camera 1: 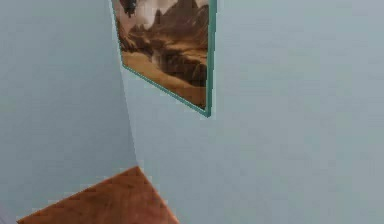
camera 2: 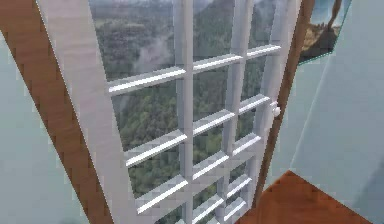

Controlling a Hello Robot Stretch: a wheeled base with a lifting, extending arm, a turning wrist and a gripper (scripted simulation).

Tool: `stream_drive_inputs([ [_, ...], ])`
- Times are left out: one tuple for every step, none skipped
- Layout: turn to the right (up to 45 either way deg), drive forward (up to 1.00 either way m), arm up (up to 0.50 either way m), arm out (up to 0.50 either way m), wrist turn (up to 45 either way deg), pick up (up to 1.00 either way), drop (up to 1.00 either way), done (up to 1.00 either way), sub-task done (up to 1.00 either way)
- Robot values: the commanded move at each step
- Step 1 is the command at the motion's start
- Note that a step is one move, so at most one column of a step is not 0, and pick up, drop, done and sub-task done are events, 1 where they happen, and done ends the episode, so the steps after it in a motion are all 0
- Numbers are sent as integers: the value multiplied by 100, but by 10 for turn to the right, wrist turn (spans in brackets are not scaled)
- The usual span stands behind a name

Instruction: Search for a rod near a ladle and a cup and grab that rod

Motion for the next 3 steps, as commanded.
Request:
stream_drive_inputs([
  [-60, 0, 0, 0, 0, 0, 0, 0, 0],
  [0, 20, 0, 0, 0, 0, 0, 0, 0],
  [-450, 0, 0, 0, 0, 0, 0, 0, 0],
])
